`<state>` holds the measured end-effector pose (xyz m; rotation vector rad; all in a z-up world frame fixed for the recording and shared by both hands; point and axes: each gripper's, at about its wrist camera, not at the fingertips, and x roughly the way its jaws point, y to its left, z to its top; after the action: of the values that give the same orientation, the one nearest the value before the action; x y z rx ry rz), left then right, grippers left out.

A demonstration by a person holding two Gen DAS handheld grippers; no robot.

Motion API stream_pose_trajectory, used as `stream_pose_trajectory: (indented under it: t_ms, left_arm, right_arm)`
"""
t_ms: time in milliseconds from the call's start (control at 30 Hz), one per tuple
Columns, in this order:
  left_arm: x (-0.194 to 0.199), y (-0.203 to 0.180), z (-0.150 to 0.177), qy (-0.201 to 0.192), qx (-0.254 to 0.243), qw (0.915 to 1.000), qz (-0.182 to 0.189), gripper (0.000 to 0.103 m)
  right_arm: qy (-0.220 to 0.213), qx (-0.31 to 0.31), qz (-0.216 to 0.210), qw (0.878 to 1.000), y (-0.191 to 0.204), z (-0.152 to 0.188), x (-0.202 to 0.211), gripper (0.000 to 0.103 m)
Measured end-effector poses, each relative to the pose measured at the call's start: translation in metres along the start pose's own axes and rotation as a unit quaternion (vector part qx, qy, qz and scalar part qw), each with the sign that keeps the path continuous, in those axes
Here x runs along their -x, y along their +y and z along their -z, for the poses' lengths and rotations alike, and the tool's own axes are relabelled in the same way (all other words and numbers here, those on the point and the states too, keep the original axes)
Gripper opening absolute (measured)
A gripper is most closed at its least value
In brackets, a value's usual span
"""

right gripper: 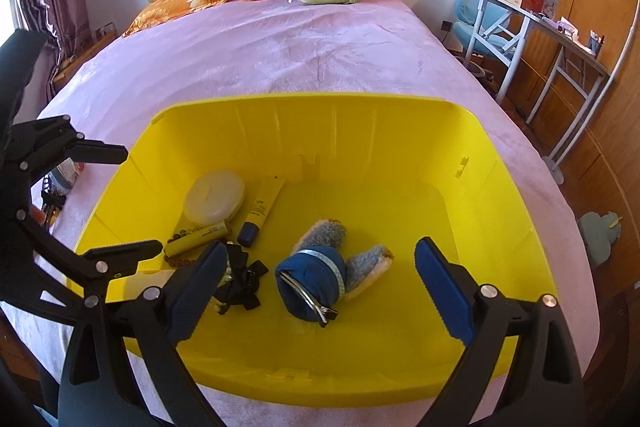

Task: Organize jewelry
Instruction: 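Withdraw both tools from the bin back toward the bed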

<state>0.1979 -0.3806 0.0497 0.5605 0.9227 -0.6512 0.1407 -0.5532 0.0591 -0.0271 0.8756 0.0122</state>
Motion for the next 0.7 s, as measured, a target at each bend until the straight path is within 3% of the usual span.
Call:
stream_pose_trajectory:
  t_ms: [133,333,533,700]
  left_arm:
    - [0.036,0.006,0.024,-0.059,-0.008,0.9980,0.019,0.087]
    - [0.076,0.015,0.083,-0.098,-0.025,0.9925,-0.068,0.087]
    - [0.099,0.060,0.142,-0.110,0.056,0.9880,-0.093,0.087]
    - [0.103,0.093,0.184,-0.102,0.117,0.9850,-0.076,0.087]
  right_arm:
    - [-0.034,-0.004,-0.025,0.999,0.020,-0.005,0.018,0.096]
    - [-0.076,0.032,-0.081,0.993,0.077,-0.014,0.040,0.096]
    - [-0.074,0.097,-0.130,0.984,0.153,-0.020,0.047,0.097]
    - [-0.053,0.159,-0.135,0.977,0.215,-0.016,0.038,0.098]
